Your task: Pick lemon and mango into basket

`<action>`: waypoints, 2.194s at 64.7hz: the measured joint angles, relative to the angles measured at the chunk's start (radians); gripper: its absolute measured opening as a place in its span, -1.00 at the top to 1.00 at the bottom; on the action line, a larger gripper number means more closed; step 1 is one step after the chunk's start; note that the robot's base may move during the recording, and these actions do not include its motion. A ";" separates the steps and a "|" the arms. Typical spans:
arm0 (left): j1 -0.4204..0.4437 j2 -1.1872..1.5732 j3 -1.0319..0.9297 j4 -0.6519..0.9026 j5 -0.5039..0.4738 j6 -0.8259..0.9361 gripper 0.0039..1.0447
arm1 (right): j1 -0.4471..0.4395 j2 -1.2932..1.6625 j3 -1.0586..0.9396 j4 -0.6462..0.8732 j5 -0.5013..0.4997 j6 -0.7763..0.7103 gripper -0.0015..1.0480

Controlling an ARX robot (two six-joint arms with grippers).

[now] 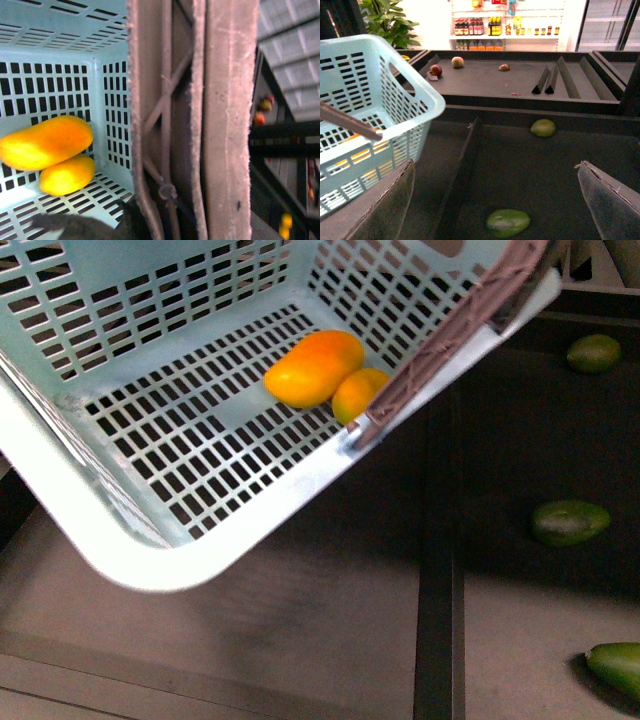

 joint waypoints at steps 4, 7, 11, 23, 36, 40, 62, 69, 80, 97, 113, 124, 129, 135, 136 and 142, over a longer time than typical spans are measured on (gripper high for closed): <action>0.045 0.067 0.039 0.005 0.004 -0.064 0.74 | 0.000 0.000 0.000 0.000 0.000 0.000 -0.83; 0.071 0.117 0.069 0.005 0.010 -0.116 0.74 | 0.000 0.000 0.000 0.000 0.000 0.000 -0.83; 0.105 0.203 0.133 -0.002 0.009 -0.179 0.74 | 0.000 0.000 0.000 0.000 -0.003 0.000 -0.83; 0.157 0.490 0.419 -0.026 -0.011 -0.325 0.74 | 0.000 0.000 0.000 0.000 -0.003 0.000 -0.83; 0.159 0.592 0.484 -0.045 -0.010 -0.377 0.74 | 0.000 0.000 0.000 0.000 -0.003 0.000 -0.83; 0.156 0.607 0.483 -0.040 -0.019 -0.412 0.74 | 0.000 0.000 0.000 0.000 -0.003 0.000 -0.83; 0.145 0.547 0.342 -0.004 -0.041 -0.440 0.08 | 0.000 0.000 0.000 0.000 -0.003 0.000 -0.83; 0.148 0.472 0.250 -0.002 -0.068 -0.451 -0.29 | 0.000 0.000 0.000 0.000 -0.003 0.000 -0.83; 0.154 0.227 0.081 -0.163 -0.105 -0.363 -0.87 | 0.000 0.000 0.000 0.000 -0.003 0.000 -0.83; 0.265 -0.097 -0.688 1.103 -0.034 0.976 0.15 | 0.000 0.000 0.000 0.000 -0.001 0.000 -0.83; 0.397 -0.394 -1.076 1.172 0.098 1.179 0.94 | 0.000 0.000 0.000 0.000 -0.001 0.000 -0.83; 0.453 -0.533 -1.202 1.166 0.150 1.184 0.94 | 0.000 0.000 0.000 0.000 -0.001 0.000 -0.83; 0.472 -0.565 -1.263 1.189 0.171 1.185 0.94 | 0.000 0.000 0.000 0.000 -0.001 0.000 -0.83; 0.494 -0.666 -1.305 1.128 0.189 1.186 0.94 | 0.000 0.000 0.000 0.000 -0.001 0.000 -0.83; 0.496 -0.678 -1.310 1.121 0.191 1.186 0.94 | 0.000 0.000 0.000 0.000 -0.001 0.000 -0.83; 0.550 -0.779 -1.338 1.049 0.264 1.188 0.94 | 0.000 0.000 0.000 0.000 -0.001 0.000 -0.83</action>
